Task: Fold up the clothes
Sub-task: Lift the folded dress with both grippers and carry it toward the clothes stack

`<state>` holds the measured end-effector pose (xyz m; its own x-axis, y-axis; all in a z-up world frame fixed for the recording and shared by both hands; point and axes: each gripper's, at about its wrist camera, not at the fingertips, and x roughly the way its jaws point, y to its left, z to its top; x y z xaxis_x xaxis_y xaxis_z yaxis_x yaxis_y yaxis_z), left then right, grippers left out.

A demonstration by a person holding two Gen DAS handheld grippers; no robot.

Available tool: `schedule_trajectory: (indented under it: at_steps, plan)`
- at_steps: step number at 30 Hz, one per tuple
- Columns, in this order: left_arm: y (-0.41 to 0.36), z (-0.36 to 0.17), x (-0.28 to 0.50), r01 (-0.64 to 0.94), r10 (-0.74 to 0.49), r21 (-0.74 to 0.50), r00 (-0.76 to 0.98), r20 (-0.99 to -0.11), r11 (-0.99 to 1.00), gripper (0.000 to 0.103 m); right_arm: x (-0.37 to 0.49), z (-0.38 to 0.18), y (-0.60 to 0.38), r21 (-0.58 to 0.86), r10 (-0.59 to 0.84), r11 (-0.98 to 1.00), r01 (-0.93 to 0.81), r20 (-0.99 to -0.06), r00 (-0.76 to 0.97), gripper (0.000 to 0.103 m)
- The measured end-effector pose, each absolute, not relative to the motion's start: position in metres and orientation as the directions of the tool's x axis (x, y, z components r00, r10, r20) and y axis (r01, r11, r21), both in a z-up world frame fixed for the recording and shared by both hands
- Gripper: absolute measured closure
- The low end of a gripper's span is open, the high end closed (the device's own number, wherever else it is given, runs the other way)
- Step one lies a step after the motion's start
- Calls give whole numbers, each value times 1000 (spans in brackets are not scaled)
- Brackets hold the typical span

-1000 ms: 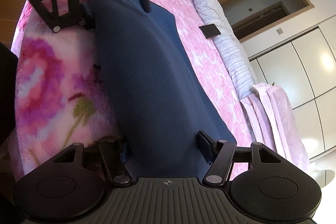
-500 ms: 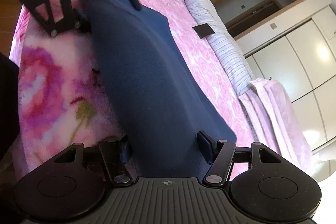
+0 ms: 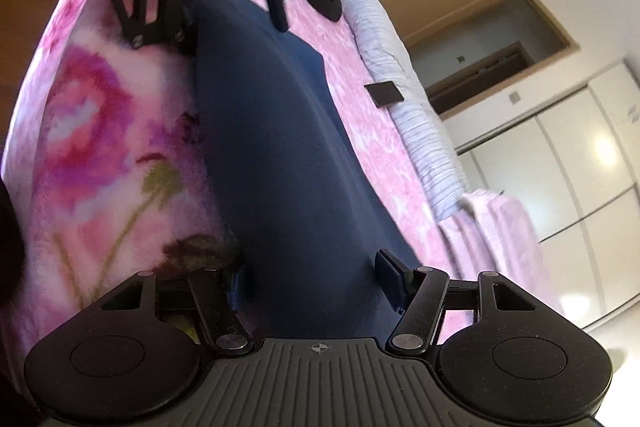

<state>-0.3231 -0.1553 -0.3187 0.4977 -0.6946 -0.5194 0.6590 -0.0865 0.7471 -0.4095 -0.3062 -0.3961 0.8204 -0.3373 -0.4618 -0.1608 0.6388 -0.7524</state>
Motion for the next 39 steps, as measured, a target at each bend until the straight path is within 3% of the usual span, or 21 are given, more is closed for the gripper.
schedule_trajectory:
  at_steps: [3,8,11,15,21,27,28,31,34,39]
  plan:
    - [-158,-311,-323,680,-663,724,489,-567,-117,44,-409,-384,-314,-677,-292,713,-183,-523,801,58]
    - [-169,-301,-320,704,-595,685,475,-648,-185,43,-389,-351,-323,-580,-248,773,-257,-649,719,59]
    - [-175,-296,-316,732,-551,650,463,-695,-204,43,-383,-347,-323,-571,-245,753,-327,-704,666,57]
    - [-178,-291,-314,760,-499,610,449,-742,-223,43,-382,-348,-320,-572,-259,725,-384,-743,617,45]
    - [-179,-291,-311,770,-485,595,439,-756,-231,43,-384,-354,-318,-569,-270,706,-421,-766,583,35]
    - [-182,-291,-307,763,-483,593,429,-763,-257,40,-373,-354,-331,-513,-228,743,-430,-798,557,34]
    - [-183,-291,-305,765,-481,588,423,-767,-264,40,-372,-353,-333,-496,-218,754,-431,-807,549,43]
    - [-188,-285,-299,807,-448,524,376,-811,-273,60,-372,-336,-335,-470,-201,774,-425,-818,538,64]
    - [-192,-273,-297,810,-439,506,356,-825,-296,73,-373,-316,-337,-459,-194,782,-422,-822,535,67]
    - [-195,-247,-291,817,-440,492,338,-832,-301,80,-374,-283,-340,-441,-181,795,-416,-828,530,69]
